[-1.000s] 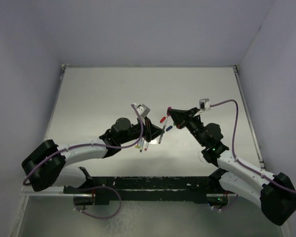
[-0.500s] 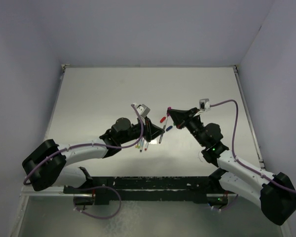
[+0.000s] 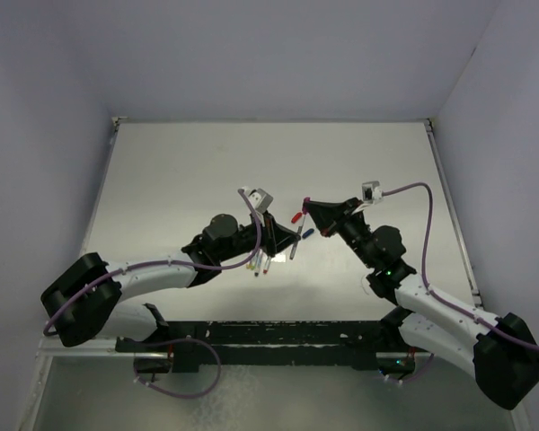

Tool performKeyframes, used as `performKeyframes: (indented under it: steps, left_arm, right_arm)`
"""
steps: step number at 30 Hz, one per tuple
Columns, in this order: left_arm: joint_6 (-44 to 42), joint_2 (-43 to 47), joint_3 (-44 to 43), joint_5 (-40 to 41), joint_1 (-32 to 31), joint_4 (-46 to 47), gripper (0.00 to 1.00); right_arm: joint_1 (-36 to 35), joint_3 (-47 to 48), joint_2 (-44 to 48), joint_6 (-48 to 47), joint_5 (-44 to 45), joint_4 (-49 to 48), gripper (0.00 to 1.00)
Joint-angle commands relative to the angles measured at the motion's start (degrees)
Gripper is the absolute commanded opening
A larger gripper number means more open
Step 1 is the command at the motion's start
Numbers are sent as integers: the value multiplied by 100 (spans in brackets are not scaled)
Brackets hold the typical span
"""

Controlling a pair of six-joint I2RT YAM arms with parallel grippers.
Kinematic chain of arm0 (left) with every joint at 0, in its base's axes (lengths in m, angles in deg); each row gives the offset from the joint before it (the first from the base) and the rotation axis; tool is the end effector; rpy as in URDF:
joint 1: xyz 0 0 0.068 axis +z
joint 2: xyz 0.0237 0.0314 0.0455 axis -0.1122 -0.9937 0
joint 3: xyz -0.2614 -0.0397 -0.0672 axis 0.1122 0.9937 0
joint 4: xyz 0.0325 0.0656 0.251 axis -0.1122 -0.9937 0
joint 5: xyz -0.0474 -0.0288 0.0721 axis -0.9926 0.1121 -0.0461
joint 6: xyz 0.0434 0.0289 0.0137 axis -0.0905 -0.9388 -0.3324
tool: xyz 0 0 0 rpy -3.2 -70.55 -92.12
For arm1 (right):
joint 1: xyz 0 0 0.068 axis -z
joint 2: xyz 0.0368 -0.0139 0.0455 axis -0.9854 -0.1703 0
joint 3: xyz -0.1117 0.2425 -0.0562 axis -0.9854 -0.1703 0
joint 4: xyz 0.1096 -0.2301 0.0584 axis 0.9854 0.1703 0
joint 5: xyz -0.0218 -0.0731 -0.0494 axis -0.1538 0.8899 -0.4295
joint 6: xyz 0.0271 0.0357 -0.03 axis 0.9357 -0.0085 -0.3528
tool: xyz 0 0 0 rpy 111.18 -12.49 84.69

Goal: Insert the pens into the pen caps

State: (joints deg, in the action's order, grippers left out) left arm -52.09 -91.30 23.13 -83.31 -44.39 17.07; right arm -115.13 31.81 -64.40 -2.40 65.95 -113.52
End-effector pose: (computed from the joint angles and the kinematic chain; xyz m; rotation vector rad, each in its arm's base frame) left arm 0.1741 -0.2261 0.2348 0.4504 1.7672 -1.2762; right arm 0.1646 0.1157 0.2698 0.0231 1.3672 1.0993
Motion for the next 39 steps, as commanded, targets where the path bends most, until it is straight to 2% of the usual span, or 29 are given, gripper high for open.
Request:
performKeyframes:
  steps: [1, 23, 39]
  left_arm:
    - [125, 17, -223, 101, -30, 485, 0]
    - [-159, 12, -279, 607, -25, 1246, 0]
    - [-727, 317, -591, 1007, -15, 1161, 0]
  right_arm:
    - [-32, -43, 37, 72, -73, -350, 0]
    - [-48, -110, -223, 532, -609, -551, 0]
    - [-157, 45, -271, 162, -777, 663, 0]
